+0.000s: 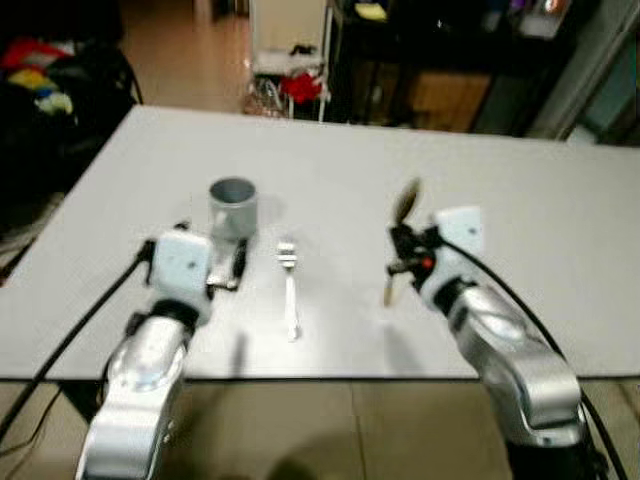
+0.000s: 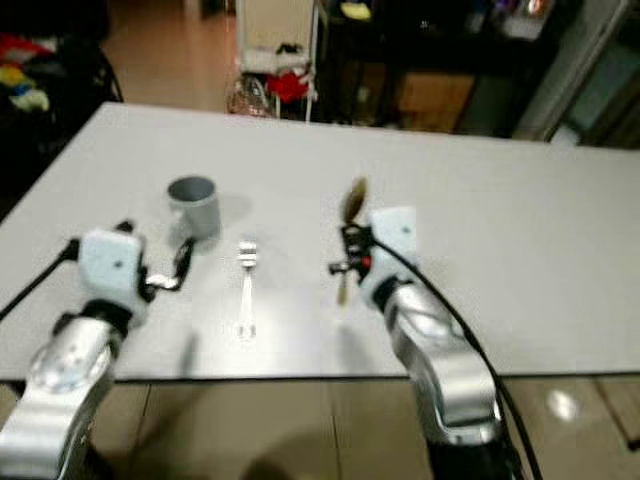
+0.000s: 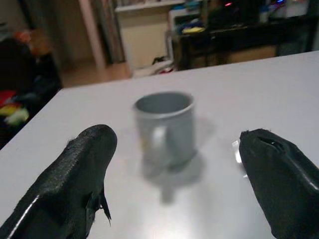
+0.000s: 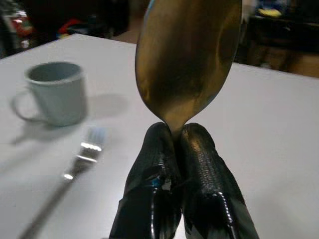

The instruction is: Setting the table

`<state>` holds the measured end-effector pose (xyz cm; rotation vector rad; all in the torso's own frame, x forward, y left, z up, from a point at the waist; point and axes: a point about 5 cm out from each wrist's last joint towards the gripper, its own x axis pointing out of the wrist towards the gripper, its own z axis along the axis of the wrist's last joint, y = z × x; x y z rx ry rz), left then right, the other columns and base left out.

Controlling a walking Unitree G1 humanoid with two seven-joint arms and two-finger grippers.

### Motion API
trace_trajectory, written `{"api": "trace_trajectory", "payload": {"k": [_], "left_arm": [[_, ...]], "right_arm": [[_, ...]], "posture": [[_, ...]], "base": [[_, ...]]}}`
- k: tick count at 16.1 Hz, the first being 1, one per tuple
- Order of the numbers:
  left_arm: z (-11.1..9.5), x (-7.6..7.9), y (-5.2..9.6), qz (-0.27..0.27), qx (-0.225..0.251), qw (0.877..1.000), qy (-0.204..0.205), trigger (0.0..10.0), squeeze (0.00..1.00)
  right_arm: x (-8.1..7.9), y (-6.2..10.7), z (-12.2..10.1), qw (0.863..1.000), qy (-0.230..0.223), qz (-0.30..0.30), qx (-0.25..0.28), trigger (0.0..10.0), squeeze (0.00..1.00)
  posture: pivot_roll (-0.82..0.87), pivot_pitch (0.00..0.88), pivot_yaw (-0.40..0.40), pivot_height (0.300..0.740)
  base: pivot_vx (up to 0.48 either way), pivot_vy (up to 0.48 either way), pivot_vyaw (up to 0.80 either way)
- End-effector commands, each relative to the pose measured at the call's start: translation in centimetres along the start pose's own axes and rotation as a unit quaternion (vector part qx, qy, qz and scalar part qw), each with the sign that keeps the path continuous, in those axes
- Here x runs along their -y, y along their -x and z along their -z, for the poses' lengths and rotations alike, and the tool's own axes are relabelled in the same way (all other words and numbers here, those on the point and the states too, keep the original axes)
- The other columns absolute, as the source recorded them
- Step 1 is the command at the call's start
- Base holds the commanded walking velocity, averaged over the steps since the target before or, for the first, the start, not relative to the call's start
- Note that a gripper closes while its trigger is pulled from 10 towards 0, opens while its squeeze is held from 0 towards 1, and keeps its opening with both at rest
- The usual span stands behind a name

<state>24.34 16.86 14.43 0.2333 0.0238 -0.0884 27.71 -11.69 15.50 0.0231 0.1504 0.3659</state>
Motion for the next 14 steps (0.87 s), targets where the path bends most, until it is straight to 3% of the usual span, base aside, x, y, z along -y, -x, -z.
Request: {"api": "trace_trajectory", "payload": {"k": [1,6,9,10,11,13,14], "left_arm": [[-0.6,0.9,0.1,0.010,0.009,1.000,0.016,10.0,0.00],[-0.3,1.1,0.9,0.054,-0.002,0.999,-0.006,10.0,0.00],[-0.6,1.3,0.7,0.078,0.009,0.997,-0.012,10.0,0.00],[-0.8,1.4,0.4,0.085,0.012,0.996,-0.012,10.0,0.00],[-0.9,1.4,0.4,0.089,0.013,0.996,-0.013,10.0,0.00],[-0.9,1.7,0.3,0.109,0.009,0.994,-0.012,10.0,0.00],[-0.7,2.0,0.5,0.131,0.002,0.991,-0.017,10.0,0.00]], "right_arm": [[1.2,0.1,0.3,1.000,0.005,0.016,-0.021,10.0,0.00],[2.3,-0.6,-0.6,0.998,-0.022,0.044,-0.031,10.0,0.00],[3.7,-1.2,-1.0,0.989,0.039,0.089,-0.112,10.0,0.00],[4.4,-1.2,-1.3,0.978,0.064,0.124,-0.158,10.0,0.00],[4.6,-1.3,-1.3,0.975,0.064,0.129,-0.168,10.0,0.00],[5.2,-1.5,-1.5,0.970,0.011,0.127,-0.206,10.0,0.00],[5.7,-1.7,-1.2,0.961,-0.019,0.138,-0.240,10.0,0.00]], "posture": [[0.08,0.000,-0.061,0.740],[0.09,0.000,-0.080,0.740],[0.08,0.000,-0.077,0.740],[0.08,0.000,-0.080,0.740],[0.07,0.000,-0.079,0.740],[0.07,0.000,-0.084,0.740],[0.07,0.000,-0.089,0.740]], "base": [[0.000,0.000,0.00],[0.000,0.000,0.00],[0.000,0.000,0.00],[0.000,0.000,0.00],[0.000,0.000,0.00],[0.000,0.000,0.00],[0.000,0.000,0.00]]}}
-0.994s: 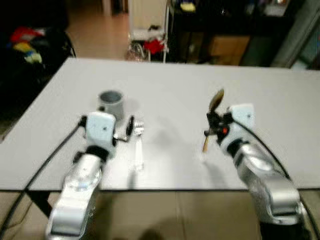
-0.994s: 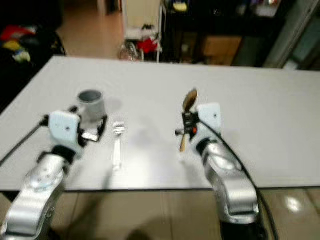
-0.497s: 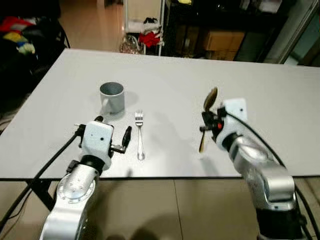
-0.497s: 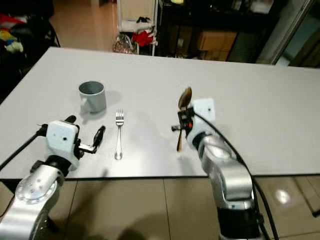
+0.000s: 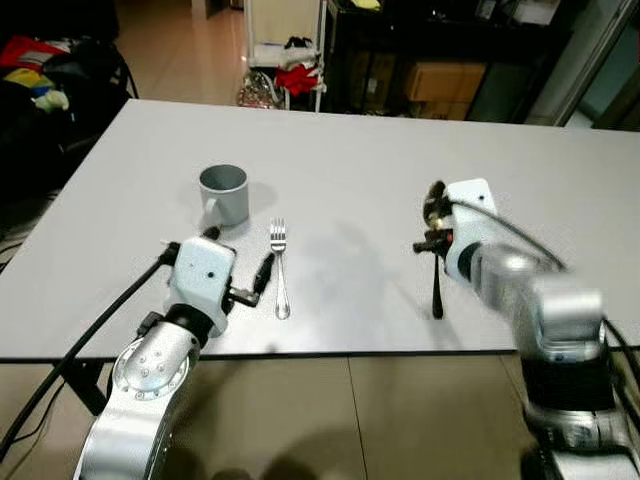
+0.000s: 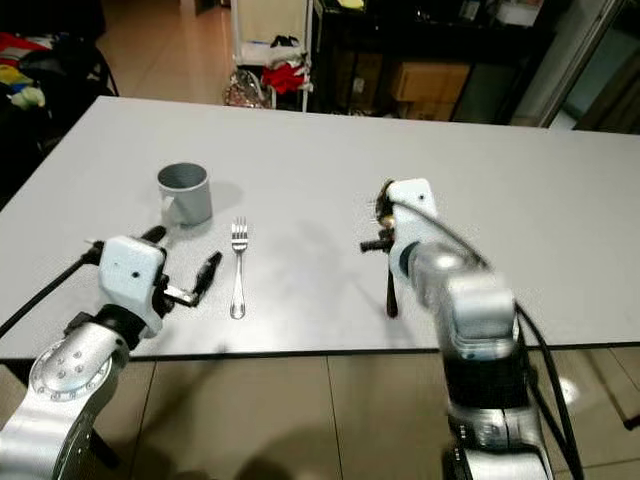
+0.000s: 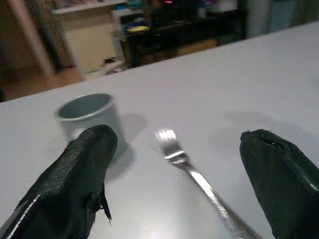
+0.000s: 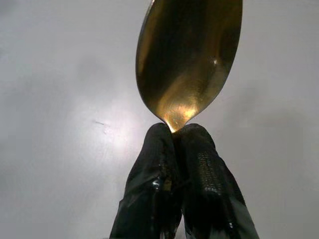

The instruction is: Setting the table

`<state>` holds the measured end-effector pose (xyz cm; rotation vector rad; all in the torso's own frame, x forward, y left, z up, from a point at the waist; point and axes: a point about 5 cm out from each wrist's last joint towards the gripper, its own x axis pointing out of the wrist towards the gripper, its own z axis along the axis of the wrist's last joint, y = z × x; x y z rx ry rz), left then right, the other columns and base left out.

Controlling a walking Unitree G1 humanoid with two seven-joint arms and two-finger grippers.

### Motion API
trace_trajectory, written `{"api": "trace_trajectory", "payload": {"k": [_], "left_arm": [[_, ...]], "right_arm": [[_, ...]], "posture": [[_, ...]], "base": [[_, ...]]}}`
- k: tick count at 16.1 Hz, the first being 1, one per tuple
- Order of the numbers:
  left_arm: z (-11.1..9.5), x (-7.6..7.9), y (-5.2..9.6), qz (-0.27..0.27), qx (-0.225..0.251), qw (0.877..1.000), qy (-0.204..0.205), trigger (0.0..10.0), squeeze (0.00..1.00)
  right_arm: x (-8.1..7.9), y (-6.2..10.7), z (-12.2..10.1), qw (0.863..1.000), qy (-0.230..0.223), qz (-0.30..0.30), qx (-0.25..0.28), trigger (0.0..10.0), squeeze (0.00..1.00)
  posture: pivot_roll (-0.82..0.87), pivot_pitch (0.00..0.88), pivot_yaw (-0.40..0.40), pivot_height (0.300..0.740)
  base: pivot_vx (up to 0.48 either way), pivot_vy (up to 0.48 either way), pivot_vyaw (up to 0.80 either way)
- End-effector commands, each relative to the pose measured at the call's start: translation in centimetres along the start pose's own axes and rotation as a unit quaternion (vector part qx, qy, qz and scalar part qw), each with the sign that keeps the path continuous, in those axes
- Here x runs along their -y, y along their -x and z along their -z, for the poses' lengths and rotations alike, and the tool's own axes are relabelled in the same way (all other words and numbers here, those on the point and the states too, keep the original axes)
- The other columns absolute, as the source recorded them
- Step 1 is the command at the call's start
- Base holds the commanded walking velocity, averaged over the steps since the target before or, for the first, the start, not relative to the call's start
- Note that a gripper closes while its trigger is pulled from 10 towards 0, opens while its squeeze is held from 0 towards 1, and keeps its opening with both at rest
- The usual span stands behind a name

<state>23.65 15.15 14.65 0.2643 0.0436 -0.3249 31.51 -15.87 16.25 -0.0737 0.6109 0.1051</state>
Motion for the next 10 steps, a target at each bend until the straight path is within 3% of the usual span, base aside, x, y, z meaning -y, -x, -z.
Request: {"api": "trace_trajectory", "payload": {"k": [1,3,7,10], "left_arm": [[-0.1,0.6,-0.1,0.029,-0.004,1.000,0.000,10.0,0.00],[-0.1,1.3,0.2,0.061,-0.009,0.998,0.010,10.0,0.00],[-0.2,1.8,0.0,0.070,-0.009,0.997,0.012,10.0,0.00],[-0.4,1.7,-0.1,0.065,-0.004,0.998,0.012,10.0,0.00]], "right_arm": [[0.8,-0.2,0.3,0.999,-0.028,0.012,-0.031,10.0,0.00],[1.2,-1.0,0.9,0.997,-0.052,0.020,-0.057,10.0,0.00],[1.9,-3.1,2.0,0.994,-0.022,0.046,-0.099,10.0,0.00],[1.9,-4.5,1.7,0.995,-0.029,0.047,-0.085,10.0,0.00]], "posture": [[0.07,0.000,-0.091,0.740],[0.08,0.000,-0.094,0.740],[0.07,0.000,-0.091,0.740],[0.07,0.000,-0.089,0.740]], "base": [[0.000,0.000,0.00],[0.000,0.000,0.00],[0.000,0.000,0.00],[0.000,0.000,0.00]]}}
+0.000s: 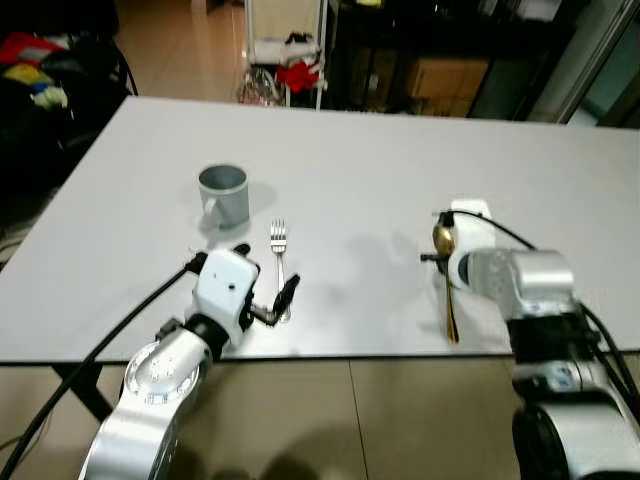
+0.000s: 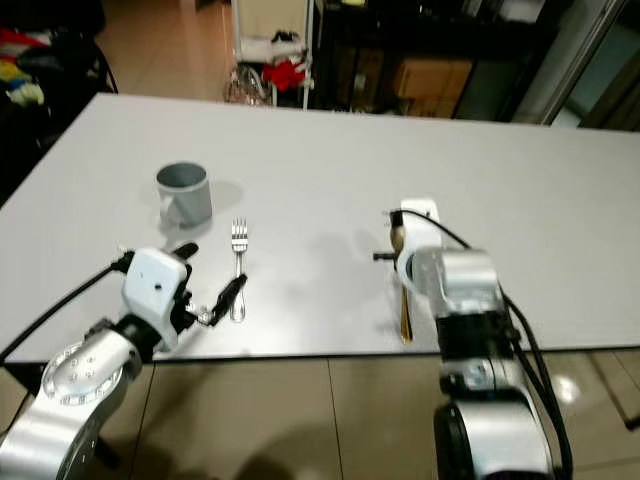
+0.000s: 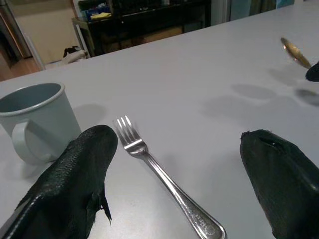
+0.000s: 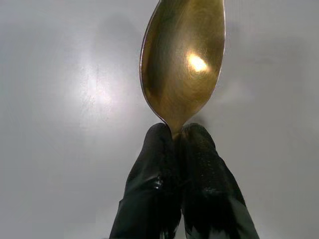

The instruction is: Setting the table

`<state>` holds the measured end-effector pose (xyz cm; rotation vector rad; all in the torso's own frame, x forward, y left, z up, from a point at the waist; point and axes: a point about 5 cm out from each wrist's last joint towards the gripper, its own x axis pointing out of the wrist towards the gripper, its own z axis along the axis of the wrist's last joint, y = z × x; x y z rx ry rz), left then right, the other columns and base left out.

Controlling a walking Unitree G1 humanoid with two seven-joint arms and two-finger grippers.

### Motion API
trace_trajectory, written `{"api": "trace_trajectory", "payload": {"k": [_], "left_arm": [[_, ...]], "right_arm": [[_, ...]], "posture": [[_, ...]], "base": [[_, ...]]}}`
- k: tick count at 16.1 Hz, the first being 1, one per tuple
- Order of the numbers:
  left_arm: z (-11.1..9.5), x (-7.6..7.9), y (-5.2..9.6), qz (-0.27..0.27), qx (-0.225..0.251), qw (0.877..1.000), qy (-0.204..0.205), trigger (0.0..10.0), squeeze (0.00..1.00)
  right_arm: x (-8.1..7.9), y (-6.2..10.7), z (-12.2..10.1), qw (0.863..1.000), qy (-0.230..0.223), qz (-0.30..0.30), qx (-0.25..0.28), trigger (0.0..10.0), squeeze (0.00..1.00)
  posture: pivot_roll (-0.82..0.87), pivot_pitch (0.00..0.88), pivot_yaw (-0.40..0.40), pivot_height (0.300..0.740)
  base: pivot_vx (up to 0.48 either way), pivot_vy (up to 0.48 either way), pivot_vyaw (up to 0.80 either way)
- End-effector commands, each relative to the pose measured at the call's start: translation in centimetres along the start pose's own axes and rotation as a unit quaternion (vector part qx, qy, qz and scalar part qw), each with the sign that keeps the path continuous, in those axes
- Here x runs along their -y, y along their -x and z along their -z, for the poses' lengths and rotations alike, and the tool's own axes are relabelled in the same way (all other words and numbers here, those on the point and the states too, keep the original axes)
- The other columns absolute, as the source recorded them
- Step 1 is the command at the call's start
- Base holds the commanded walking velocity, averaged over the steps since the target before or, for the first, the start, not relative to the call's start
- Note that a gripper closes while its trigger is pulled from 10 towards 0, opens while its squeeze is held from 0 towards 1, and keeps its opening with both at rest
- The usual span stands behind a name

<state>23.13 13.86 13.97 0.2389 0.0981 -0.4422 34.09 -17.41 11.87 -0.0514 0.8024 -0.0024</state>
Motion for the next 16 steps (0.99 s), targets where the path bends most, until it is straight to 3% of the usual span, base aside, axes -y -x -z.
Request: {"api": "trace_trajectory", "payload": {"k": [1,4,5,11,16], "left_arm": [[-0.8,0.2,-0.2,0.004,0.014,1.000,-0.005,10.0,0.00],[-1.1,1.1,0.0,0.046,0.016,0.999,-0.021,10.0,0.00],[-1.0,1.9,0.3,0.065,0.014,0.998,-0.018,10.0,0.00],[-0.7,1.8,0.8,0.053,-0.002,0.998,-0.026,10.0,0.00],[-0.8,2.0,0.7,0.059,-0.003,0.998,-0.024,10.0,0.00]], "right_arm": [[0.0,-0.3,-0.7,1.000,0.006,0.003,0.018,10.0,0.00],[-0.8,-1.6,-1.0,0.999,-0.007,-0.006,0.032,10.0,0.00],[-1.0,-2.4,-1.1,0.998,-0.002,-0.004,0.061,10.0,0.00],[-1.6,-3.7,-0.1,0.998,0.038,-0.009,0.047,10.0,0.00],[-1.8,-4.0,0.8,0.995,0.099,-0.018,0.017,10.0,0.00]], "posture": [[0.08,0.000,-0.090,0.740],[0.09,0.000,-0.089,0.740],[0.09,0.000,-0.088,0.740],[0.11,0.001,-0.097,0.740],[0.10,0.002,-0.096,0.740]], "base": [[0.000,0.000,0.00],[0.000,0.000,0.00],[0.000,0.000,0.00],[0.000,0.000,0.00],[0.000,0.000,0.00]]}}
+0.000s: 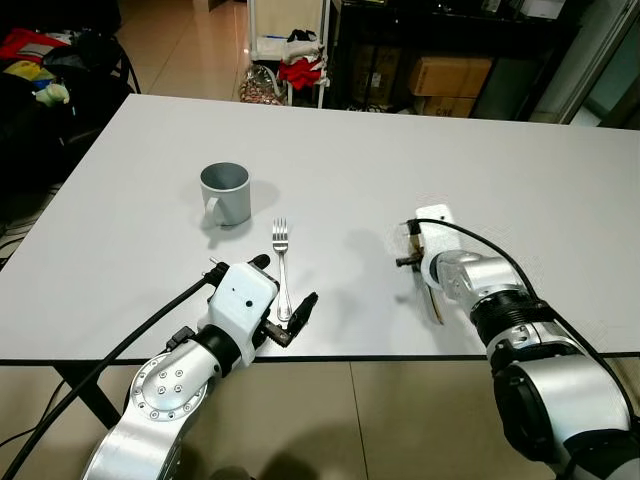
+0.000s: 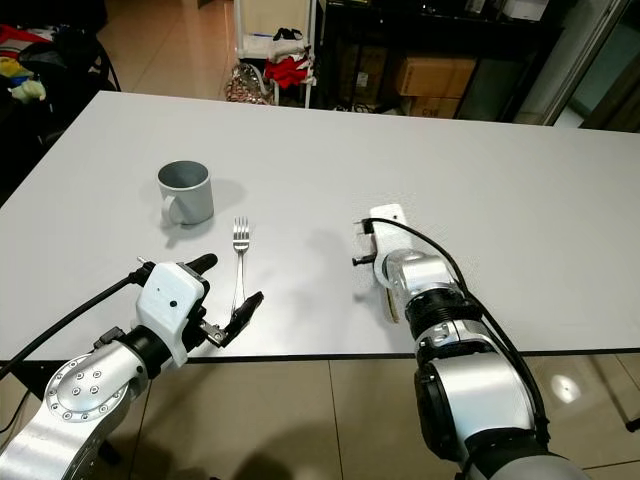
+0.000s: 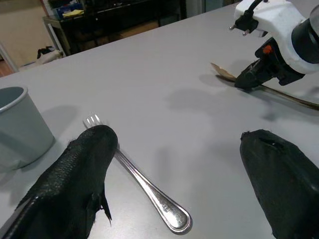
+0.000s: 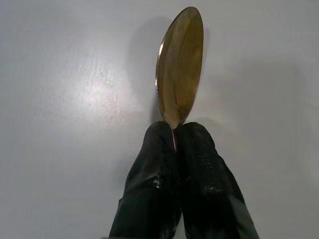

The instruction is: Setting the table

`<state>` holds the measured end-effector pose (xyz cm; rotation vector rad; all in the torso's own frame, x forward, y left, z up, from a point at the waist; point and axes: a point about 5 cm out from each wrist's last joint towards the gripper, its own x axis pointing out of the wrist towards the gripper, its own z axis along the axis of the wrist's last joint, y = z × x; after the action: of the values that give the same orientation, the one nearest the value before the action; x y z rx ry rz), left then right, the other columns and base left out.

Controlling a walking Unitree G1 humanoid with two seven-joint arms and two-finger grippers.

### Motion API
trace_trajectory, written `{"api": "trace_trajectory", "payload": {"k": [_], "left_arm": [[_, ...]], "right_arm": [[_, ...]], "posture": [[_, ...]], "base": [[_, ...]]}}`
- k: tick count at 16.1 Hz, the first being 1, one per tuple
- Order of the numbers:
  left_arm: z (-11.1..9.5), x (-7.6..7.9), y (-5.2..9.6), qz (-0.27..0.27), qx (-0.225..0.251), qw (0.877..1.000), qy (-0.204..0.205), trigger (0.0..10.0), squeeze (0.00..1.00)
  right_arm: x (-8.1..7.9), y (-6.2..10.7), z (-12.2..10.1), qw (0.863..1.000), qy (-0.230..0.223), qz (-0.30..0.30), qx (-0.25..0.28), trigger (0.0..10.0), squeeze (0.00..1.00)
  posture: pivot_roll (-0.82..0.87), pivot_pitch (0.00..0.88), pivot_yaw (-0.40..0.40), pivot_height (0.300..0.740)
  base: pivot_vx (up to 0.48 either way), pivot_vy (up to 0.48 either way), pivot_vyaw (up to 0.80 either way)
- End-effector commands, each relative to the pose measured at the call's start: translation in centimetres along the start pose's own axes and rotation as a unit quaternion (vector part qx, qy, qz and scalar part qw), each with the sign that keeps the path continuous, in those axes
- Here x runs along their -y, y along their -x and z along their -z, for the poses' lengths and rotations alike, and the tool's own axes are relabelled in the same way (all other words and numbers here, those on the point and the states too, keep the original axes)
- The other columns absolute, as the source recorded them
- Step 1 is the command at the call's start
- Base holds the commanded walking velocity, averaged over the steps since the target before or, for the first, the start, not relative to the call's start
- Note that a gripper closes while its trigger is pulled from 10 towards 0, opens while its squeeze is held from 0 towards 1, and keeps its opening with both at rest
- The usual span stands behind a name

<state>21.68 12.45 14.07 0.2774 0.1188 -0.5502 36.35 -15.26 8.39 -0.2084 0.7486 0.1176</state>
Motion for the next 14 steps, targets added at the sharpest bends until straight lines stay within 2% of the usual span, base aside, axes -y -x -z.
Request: {"api": "trace_trajectory", "payload": {"k": [1,6,8,9,14], "left_arm": [[-0.4,0.1,-0.1,0.004,0.005,1.000,-0.004,10.0,0.00],[-0.4,0.4,-0.1,0.008,0.004,1.000,0.000,10.0,0.00],[-0.4,0.5,-0.2,0.010,0.004,1.000,0.001,10.0,0.00],[-0.4,0.6,-0.2,0.013,0.004,1.000,0.002,10.0,0.00],[-0.4,0.8,0.1,0.038,0.003,0.999,0.001,10.0,0.00]], "right_arm": [[0.7,0.0,0.3,1.000,0.014,0.006,-0.014,10.0,0.00],[1.1,-0.1,1.4,0.999,0.026,-0.007,-0.046,10.0,0.00],[1.2,-0.1,1.2,0.999,0.018,-0.001,-0.038,10.0,0.24],[1.2,-0.1,1.0,0.999,0.020,-0.004,-0.034,10.0,1.00],[0.6,0.0,0.1,1.000,0.005,-0.015,-0.011,10.0,1.00]], "posture": [[0.10,0.002,-0.095,0.740],[0.09,0.004,-0.097,0.740],[0.09,0.000,-0.098,0.740],[0.10,0.000,-0.100,0.740],[0.11,0.000,-0.104,0.740]], "base": [[0.000,0.000,0.00],[0.000,0.000,0.00],[0.000,0.000,0.00],[0.000,0.000,0.00],[0.000,0.000,0.00]]}}
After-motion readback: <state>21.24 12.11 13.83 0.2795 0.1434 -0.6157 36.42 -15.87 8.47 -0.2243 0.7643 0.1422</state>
